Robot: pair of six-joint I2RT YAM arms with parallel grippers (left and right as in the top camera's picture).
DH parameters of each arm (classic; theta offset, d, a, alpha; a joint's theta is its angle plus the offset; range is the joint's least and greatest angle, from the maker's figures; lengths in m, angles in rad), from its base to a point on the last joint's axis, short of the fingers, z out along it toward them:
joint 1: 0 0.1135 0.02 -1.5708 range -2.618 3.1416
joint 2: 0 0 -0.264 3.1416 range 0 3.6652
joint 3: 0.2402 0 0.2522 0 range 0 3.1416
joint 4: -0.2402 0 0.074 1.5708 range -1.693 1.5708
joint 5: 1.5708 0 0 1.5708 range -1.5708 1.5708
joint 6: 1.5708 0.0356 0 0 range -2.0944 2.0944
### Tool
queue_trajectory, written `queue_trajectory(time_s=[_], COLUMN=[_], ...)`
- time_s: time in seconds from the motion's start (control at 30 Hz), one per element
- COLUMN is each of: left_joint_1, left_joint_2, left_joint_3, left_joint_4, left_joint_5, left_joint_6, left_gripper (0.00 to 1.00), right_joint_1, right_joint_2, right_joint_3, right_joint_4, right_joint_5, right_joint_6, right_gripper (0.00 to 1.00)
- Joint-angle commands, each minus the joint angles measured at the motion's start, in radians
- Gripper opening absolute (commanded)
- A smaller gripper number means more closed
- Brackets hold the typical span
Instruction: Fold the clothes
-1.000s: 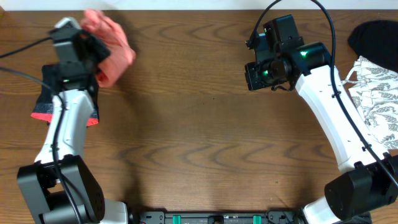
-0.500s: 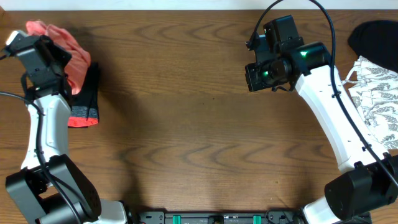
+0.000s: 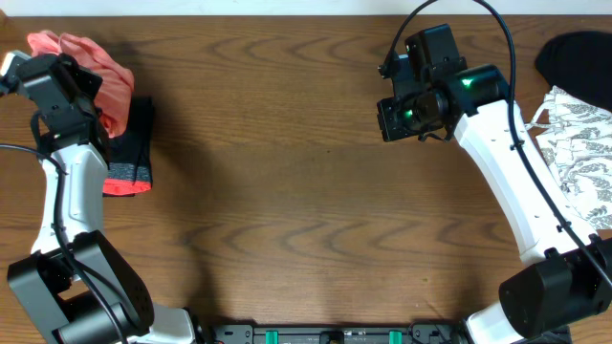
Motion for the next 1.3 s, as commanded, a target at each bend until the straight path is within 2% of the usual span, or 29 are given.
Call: queue_trajectory(time_s=[0.0,0.17,0.3,0.73,0.77,0.83,1.0,1.2,1.27], left_joint_1=[0.002,0.006,0.035,0.130,0.131,0.130,0.131,0.132,0.132], left_joint_2=[0.031,0.085,0.101,0.103,0.103,0.103,0.102,0.102,0.100], left_joint_3=[0.023,0.022,0.017,0.017,0.017,0.017,0.017,0.018,0.018], left_joint_4=[0.017,-0.051,-0.149,-0.424,-0.445,-0.494,-0.557,-0.579,-0.546], left_joint_5=[-0.016,-0.026,-0.091,-0.090,-0.090,-0.091,-0.091,-0.091,-0.090], left_joint_6=[-0.100,-0.111,-0.110,-0.110,-0.106,-0.106,-0.107,-0.107,-0.107], left_gripper=[0.06,0.06,0.06,0.07,0.12,0.28,0.31,0.48,0.62], right_joint_1=[-0.003,-0.003,-0.003,-0.003,-0.003,-0.003,-0.003,-0.003,-0.003], right_joint_2=[0.003,0.003,0.003,0.003,0.003,0.003,0.003,0.003,0.003], right_joint_3=[0.005,0.005,0.005,0.005,0.005,0.005,0.005,0.005,0.004], right_joint_4=[-0.006,-0.016,-0.021,-0.015,-0.015,-0.014,-0.014,-0.015,-0.016], right_joint_5=[0.003,0.003,0.003,0.004,0.004,0.004,0.004,0.004,0.004], right_joint_6=[-0.010,-0.010,-0.010,-0.010,-0.010,-0.010,-0.010,-0.010,-0.010], right_gripper=[0.05,0.04,0.05,0.05,0.05,0.05,0.05,0.05,0.05])
